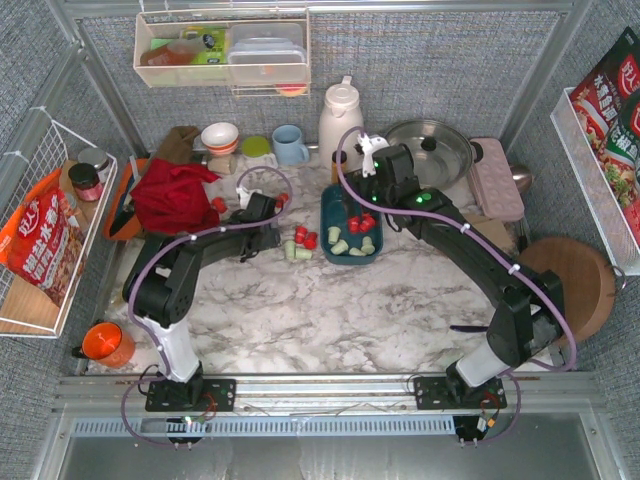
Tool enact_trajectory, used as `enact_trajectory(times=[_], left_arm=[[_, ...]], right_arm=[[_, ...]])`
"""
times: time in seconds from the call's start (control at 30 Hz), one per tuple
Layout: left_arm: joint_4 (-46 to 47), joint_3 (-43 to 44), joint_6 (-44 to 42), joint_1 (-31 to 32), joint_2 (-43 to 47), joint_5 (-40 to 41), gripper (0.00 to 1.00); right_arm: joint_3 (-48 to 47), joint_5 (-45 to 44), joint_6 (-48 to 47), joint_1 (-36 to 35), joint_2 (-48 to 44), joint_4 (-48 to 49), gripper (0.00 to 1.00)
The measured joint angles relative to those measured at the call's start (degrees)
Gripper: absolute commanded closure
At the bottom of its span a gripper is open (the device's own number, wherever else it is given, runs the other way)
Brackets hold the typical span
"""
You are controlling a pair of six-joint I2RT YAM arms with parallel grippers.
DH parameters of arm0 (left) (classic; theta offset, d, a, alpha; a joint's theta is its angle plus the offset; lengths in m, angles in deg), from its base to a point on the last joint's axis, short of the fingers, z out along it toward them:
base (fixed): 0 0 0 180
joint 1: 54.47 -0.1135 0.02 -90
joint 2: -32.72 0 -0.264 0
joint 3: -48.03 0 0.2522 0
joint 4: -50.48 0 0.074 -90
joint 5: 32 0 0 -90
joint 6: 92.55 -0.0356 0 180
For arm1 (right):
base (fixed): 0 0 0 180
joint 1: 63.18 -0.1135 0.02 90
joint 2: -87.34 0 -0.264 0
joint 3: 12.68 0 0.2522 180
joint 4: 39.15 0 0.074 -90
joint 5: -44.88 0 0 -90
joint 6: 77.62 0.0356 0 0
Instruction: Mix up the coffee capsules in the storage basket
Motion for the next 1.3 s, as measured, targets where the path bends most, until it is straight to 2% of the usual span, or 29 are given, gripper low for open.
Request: enact_trajectory(times=[0.33,0.53,0.67,1.3], left_arm=[[-0.17,-2.73,1.68,0.02,1.9,0.7,0.28],[-1.44,-3.02,2.27,0.04,2.32,1.31,0.41],[-2.23,-2.78,2.95,0.11,2.32,1.92,0.45],[-3.96,-4.22,5.09,0.74,4.59,2.36,0.58]], right_arm=[[0.0,0.0,-0.13,0.0,0.09,0.0,0.01],[0.0,0.02,-0.13,0.0,0.09,0.0,0.01],[0.0,0.02,-0.15,0.0,0.09,0.0,0.01],[-0.02,0.02,-0.31,-0.04,0.22,0.0,0.01]])
